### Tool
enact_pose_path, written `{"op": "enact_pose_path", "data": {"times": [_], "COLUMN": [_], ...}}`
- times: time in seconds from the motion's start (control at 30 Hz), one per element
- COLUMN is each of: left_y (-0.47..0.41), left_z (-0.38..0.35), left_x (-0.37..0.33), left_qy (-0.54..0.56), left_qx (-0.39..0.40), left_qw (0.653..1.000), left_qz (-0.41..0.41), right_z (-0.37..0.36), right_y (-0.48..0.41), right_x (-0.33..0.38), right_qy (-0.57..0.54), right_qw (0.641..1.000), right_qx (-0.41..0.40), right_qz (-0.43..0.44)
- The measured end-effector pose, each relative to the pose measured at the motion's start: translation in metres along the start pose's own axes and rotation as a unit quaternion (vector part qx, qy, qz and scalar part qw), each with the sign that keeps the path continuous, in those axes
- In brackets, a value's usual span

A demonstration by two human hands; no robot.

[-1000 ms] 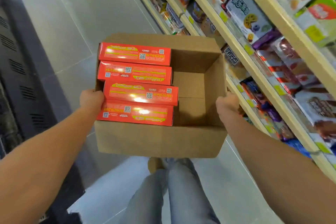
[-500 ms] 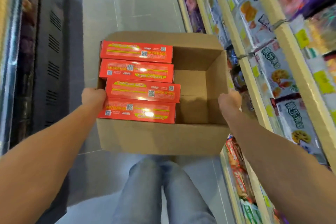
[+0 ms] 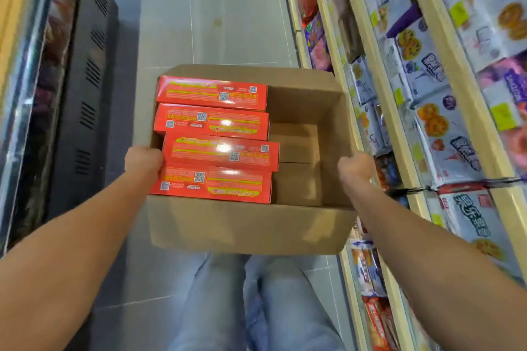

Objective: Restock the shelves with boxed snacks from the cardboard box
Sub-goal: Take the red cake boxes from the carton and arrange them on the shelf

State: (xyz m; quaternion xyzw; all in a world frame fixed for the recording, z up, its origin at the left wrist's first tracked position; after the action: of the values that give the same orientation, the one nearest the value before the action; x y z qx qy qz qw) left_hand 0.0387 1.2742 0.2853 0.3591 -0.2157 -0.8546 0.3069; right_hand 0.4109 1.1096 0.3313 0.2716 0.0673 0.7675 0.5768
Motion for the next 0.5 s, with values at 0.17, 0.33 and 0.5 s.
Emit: {"op": "enact_pose_path", "data": {"times": [0.17, 0.33, 0.5], "left_y": [-0.053, -0.103, -0.164], "left_z": [0.012, 0.021, 0.02], "left_x": [-0.075, -0.148, -0.216], "left_qy": [-0.003, -0.003, -0.009], "left_qx": [0.0, 0.01, 0.014], "left_qw": [1.0, 0.999, 0.999], "left_qz": [-0.02, -0.038, -0.046], "right_z": [-0.01, -0.016, -0.031], "right_y": [-0.034, -0.068, -0.113], "right_x": [0.081, 0.16, 0.228], "right_qy": [-0.009, -0.014, -0.02], "right_qw": [1.0, 1.0, 0.999], "right_qx": [-0.004, -0.011, -0.027], "right_qz": [-0.013, -0.01, -0.014]}}
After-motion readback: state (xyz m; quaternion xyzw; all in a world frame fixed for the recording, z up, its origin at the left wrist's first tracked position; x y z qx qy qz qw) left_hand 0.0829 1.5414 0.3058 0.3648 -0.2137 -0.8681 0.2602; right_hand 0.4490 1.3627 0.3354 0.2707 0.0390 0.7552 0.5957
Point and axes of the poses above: each hand's wrist, its own y-axis away from the middle knuckle, its own z-axis out of the back of the hand, x = y × z, the point moved 1 cm from there along -y, towards the middle knuckle
